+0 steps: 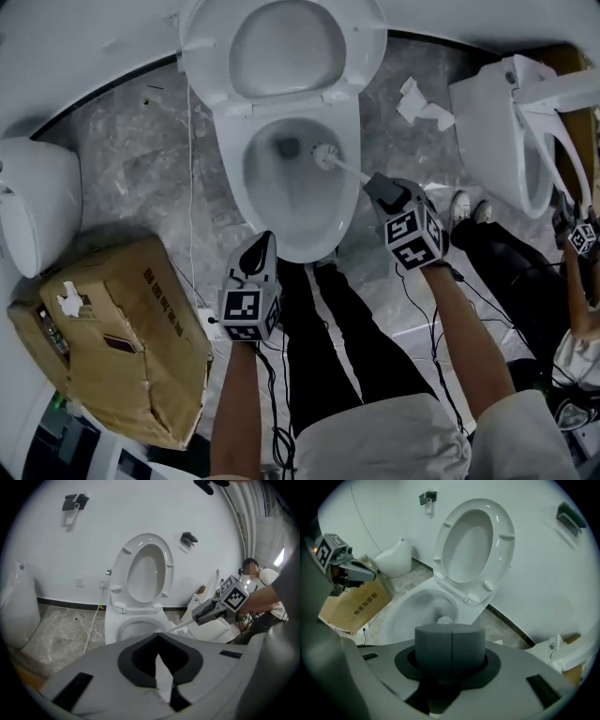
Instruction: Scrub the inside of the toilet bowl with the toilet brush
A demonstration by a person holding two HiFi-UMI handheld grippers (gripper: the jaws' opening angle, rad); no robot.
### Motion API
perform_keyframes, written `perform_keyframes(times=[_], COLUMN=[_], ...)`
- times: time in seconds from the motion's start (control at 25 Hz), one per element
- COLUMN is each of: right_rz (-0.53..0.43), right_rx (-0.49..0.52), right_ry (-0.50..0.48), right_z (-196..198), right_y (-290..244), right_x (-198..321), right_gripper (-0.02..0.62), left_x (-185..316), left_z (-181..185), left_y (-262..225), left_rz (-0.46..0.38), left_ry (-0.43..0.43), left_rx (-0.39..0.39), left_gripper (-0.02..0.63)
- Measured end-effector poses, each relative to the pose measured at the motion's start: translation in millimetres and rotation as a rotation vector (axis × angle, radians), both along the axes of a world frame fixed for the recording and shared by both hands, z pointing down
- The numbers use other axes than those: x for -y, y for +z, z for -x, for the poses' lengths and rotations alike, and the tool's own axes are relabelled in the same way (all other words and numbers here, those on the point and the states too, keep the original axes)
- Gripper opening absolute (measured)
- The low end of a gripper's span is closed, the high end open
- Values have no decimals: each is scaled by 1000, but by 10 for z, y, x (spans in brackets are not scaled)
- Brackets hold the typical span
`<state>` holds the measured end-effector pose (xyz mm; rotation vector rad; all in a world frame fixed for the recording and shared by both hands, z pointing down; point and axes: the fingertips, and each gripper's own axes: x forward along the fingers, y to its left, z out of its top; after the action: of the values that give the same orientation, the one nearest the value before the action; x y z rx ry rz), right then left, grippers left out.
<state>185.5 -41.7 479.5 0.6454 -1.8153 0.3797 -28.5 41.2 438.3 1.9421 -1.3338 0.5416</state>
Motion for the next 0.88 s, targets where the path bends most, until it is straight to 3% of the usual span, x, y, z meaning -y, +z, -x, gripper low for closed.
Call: perform_keyframes(times=[0.16, 0.32, 0.48, 0.64, 0.88], right_rz=[31, 71, 121, 142, 174], right_rx=[-88, -121, -144, -153, -158], right_ry=[-132, -170, -201, -256, -314], right_z=[-111, -242, -282, -248, -240], right_y=[55, 99, 81, 53, 39], right_x=[-12, -213, -442, -593, -772], right_gripper=[175, 175, 175, 175, 175], left_x=[20, -51, -174, -238, -376], left_z=[-53, -280, -314, -208, -134], left_y=[202, 163, 119, 126, 154], left_rz=[-12, -49, -28, -58, -23], left_ry=[65, 169, 161, 136, 116], left_rx=[43, 65, 38, 46, 58], left_gripper=[21, 21, 21, 21, 21])
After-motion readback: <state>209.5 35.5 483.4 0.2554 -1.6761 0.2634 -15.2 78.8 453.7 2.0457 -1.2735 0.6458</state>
